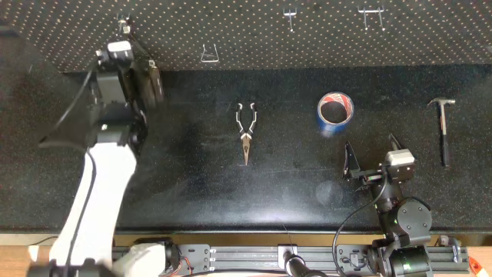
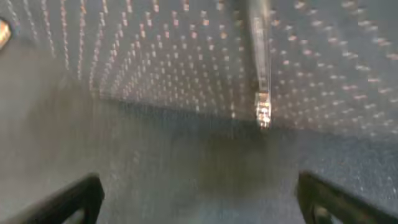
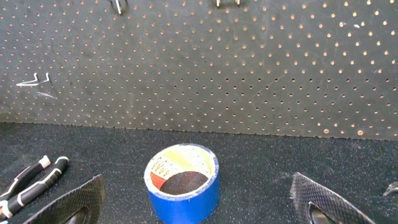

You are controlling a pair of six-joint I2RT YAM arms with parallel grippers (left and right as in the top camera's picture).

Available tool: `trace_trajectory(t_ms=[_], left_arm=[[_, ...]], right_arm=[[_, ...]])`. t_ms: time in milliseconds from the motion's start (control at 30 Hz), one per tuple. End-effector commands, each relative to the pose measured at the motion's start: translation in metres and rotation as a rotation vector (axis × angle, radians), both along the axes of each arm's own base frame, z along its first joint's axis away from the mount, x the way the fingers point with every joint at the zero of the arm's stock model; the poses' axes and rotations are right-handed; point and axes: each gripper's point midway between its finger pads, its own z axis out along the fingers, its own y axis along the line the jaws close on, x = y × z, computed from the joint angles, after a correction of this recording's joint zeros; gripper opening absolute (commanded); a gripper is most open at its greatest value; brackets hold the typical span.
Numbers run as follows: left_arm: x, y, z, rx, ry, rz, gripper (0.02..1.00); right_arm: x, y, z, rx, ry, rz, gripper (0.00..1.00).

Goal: Place Tools Onto Pegboard

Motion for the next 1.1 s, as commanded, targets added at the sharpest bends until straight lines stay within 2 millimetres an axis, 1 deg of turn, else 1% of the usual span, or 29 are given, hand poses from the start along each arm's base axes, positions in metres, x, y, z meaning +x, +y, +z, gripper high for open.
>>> trace_trajectory(t_ms=[33, 67, 100, 133, 167, 200, 233, 300, 333, 367, 500, 567, 633, 700, 733, 867, 967, 1100], left_arm=[[-0.067, -0.048, 0.050, 0.024, -0.007, -0.141, 0.993], [-0.074, -0.052, 0.052, 0.024, -0.006, -0.155, 0.996], [-0.080, -0.056, 0.060, 0.023, -0.028, -0.171, 0.996], [-0.081, -0.058, 0.067, 0.016, -0.057, -0.178, 0.996], [-0.080, -0.071, 0.068, -0.033, -0.068, -0.240, 0.996], [-0.080, -0.083, 0.064, -0.078, -0.057, -0.299, 0.996], [-0.083, -0.097, 0.048, -0.177, 0.000, -0.322, 0.996], [-0.095, -0.117, 0.004, -0.414, 0.171, -0.231, 0.998], [-0.100, -0.132, -0.020, -0.486, 0.273, -0.206, 0.998], [-0.100, -0.149, -0.039, -0.530, 0.347, -0.184, 0.996], [-0.110, -0.210, -0.084, -0.556, 0.548, -0.169, 0.996], [-0.110, -0.234, -0.097, -0.553, 0.628, -0.176, 0.996], [-0.103, -0.249, -0.101, -0.569, 0.682, -0.171, 0.996], [-0.089, -0.258, -0.101, -0.558, 0.728, -0.154, 0.996], [-0.085, -0.258, -0.102, -0.535, 0.750, -0.136, 0.996], [-0.066, -0.249, -0.113, -0.432, 0.754, -0.083, 0.996], [-0.061, -0.240, -0.120, -0.376, 0.739, -0.057, 0.996], [-0.042, -0.248, -0.131, -0.386, 0.693, -0.075, 0.996]], right_arm=[[0.000, 0.001, -0.001, 0.007, 0.003, 0.001, 0.976], [0.000, 0.001, -0.001, 0.007, 0.003, 0.001, 0.976], [0.000, 0.001, -0.001, 0.007, 0.003, 0.001, 0.976], [0.000, 0.001, -0.001, 0.007, 0.003, 0.001, 0.976], [0.000, 0.001, -0.001, 0.007, 0.003, 0.001, 0.976], [0.000, 0.001, -0.001, 0.007, 0.003, 0.001, 0.976], [0.000, 0.001, -0.001, 0.007, 0.003, 0.001, 0.976], [0.000, 0.001, -0.001, 0.007, 0.003, 0.001, 0.976], [0.000, 0.001, -0.001, 0.007, 0.003, 0.001, 0.976], [0.000, 0.001, -0.001, 0.007, 0.003, 0.001, 0.976], [0.000, 0.001, -0.001, 0.007, 0.003, 0.001, 0.976], [0.000, 0.001, -0.001, 0.007, 0.003, 0.001, 0.976], [0.000, 0.001, -0.001, 0.007, 0.003, 0.001, 0.976], [0.000, 0.001, -0.001, 0.007, 0.003, 0.001, 0.976], [0.000, 0.001, -0.001, 0.007, 0.003, 0.001, 0.976], [0.000, 0.001, -0.001, 0.007, 0.003, 0.001, 0.976], [0.000, 0.001, -0.001, 0.007, 0.003, 0.001, 0.974], [0.000, 0.001, -0.001, 0.007, 0.003, 0.001, 0.974]])
